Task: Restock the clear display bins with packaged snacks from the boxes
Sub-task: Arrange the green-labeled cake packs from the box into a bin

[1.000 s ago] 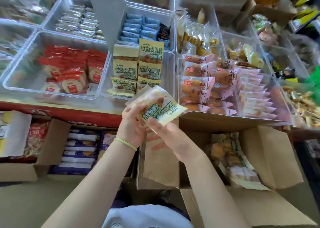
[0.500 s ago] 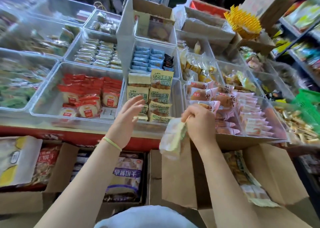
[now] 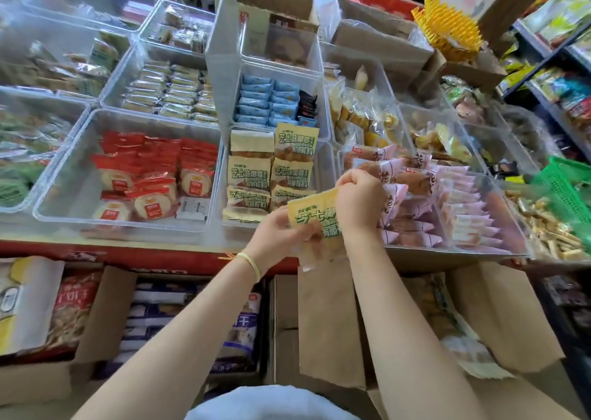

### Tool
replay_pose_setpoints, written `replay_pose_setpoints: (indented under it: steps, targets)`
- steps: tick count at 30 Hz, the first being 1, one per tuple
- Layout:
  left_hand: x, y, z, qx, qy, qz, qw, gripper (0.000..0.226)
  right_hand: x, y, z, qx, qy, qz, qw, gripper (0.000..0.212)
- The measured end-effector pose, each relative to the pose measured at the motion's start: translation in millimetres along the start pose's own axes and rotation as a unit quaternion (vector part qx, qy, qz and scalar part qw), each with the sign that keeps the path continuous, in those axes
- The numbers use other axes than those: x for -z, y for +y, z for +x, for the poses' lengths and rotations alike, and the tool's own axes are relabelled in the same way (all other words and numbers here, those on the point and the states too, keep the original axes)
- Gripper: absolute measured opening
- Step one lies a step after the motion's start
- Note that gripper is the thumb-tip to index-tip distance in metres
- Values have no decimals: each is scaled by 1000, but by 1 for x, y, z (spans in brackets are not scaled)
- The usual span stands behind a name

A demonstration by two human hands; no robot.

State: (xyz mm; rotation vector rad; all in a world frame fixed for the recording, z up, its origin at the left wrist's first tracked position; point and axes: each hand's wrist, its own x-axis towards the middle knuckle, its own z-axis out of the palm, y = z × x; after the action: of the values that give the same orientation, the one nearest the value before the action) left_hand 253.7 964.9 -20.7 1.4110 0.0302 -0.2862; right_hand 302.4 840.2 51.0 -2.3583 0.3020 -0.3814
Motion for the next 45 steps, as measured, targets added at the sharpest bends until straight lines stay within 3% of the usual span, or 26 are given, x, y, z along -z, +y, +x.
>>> replay_pose_setpoints:
  steps: [2, 5, 7, 10, 13, 15, 17, 20, 23, 26, 33, 38, 41, 45]
  targets:
    - [1, 4, 6, 14, 64, -62, 996, 2, -5, -2, 1, -14, -23, -1, 1000, 34]
    - [21, 4, 20, 45, 110, -111, 987, 19, -11, 2, 7, -47, -79, 62, 994, 24]
    - [39, 5, 31, 64, 134, -137, 979, 36, -13, 11, 14, -92, -182, 175, 963, 8]
    - [60, 9, 47, 65, 133, -150, 978, 35, -24, 21, 16, -109, -413, 169, 888, 37]
    - [77, 14, 62, 72, 116, -134, 981, 25, -44, 24, 14, -152, -506, 123, 840, 59]
    - [86, 14, 71, 77, 111, -122, 983, 31, -60, 26, 19, -184, -505, 153, 829, 66]
    - [95, 17, 82, 84, 126, -125, 981, 32, -74, 27, 26, -188, -499, 181, 827, 58]
    - [113, 13, 108, 110, 190, -129, 967, 36, -90, 27, 34, -188, -469, 210, 837, 53]
    - [130, 8, 132, 208, 221, -121, 945, 29, -101, 34, 48, -196, -387, 257, 864, 56]
    - [144, 14, 151, 260, 182, -64, 946, 28, -104, 37, 62, -206, -317, 314, 871, 55]
    - [158, 31, 184, 169, 136, -26, 976, 51, -120, 50, 80, -190, -298, 291, 889, 55]
    - [156, 30, 194, 130, 95, -34, 986, 43, -141, 43, 89, -157, -318, 267, 896, 57]
    - [163, 25, 195, 130, 120, -30, 984, 23, -163, 31, 97, -126, -343, 264, 893, 54]
    - [172, 18, 195, 138, 161, -68, 975, 35, -199, 21, 107, -56, -383, 120, 914, 58]
